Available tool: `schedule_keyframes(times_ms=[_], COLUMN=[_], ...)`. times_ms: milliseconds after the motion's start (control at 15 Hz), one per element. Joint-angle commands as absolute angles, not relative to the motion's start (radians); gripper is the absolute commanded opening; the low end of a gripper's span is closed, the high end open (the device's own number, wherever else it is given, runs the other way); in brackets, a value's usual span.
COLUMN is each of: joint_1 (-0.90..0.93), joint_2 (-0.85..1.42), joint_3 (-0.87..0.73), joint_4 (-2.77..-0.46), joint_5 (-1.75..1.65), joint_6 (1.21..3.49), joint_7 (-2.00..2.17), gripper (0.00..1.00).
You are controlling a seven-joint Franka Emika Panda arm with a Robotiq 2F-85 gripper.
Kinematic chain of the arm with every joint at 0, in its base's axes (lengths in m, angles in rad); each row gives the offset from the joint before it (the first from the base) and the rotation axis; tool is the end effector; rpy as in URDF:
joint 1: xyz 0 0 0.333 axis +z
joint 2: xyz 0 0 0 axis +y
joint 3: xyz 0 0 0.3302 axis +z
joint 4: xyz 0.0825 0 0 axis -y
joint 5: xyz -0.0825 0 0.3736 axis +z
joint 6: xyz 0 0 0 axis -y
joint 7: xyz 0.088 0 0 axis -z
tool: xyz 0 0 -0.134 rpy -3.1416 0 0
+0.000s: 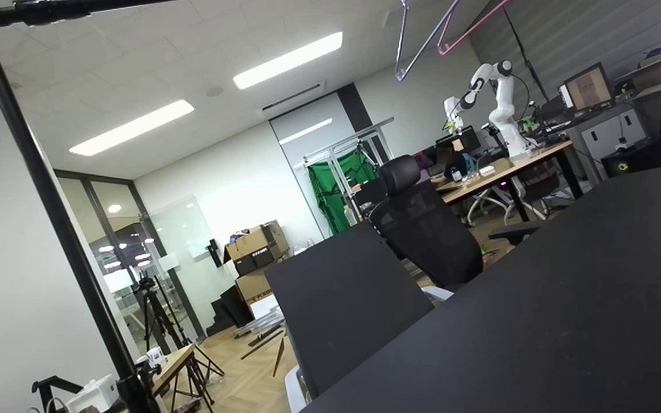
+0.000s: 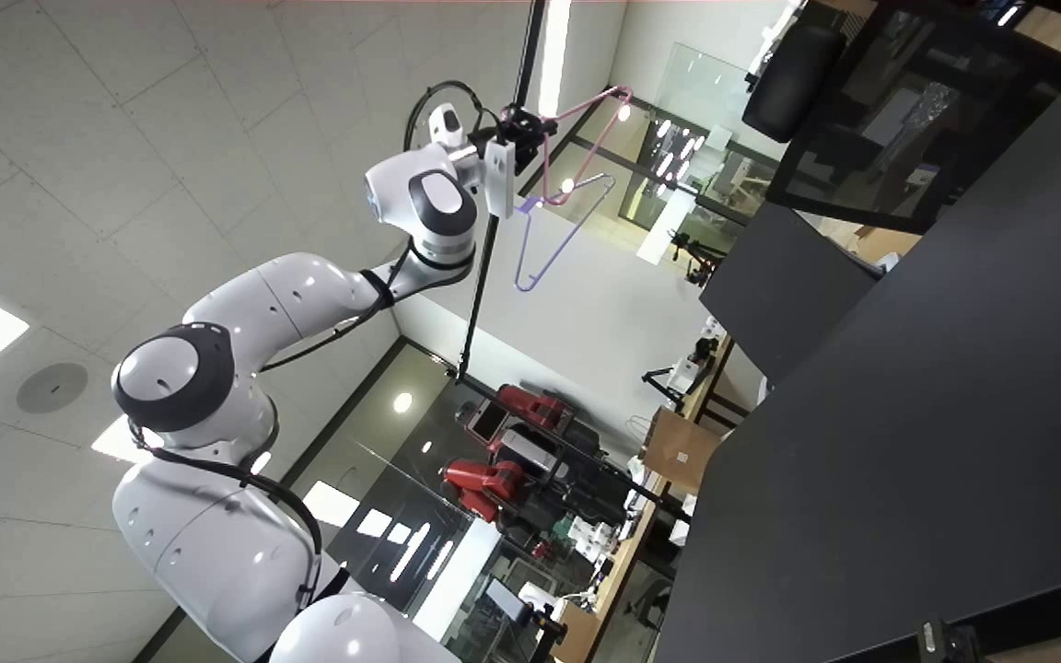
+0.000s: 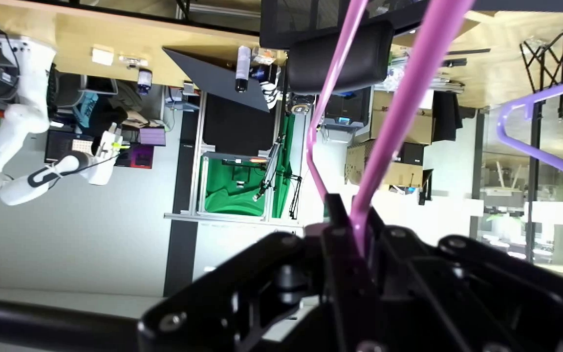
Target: Remove the pink hanger from the rail
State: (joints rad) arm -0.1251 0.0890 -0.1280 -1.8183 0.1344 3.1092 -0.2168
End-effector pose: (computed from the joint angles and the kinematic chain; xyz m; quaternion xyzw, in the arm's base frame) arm 0.6252 -0.1693 0.6427 0.8219 -0.0656 0.5574 0.0972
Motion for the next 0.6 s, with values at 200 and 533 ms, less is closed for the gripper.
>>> schedule_keyframes(times_ms=[200,533], joint_1=[-0.119,-0.14], joint_2=[0.044,0.021], joint_3=[-0.142,-0.14], joint_4=[-1.899,-1.919], joint_5=[0.114,0.041], joint_6=[3.241,3.253], joint_7=[-0.209,-0.162], gripper=[0.02,0.02])
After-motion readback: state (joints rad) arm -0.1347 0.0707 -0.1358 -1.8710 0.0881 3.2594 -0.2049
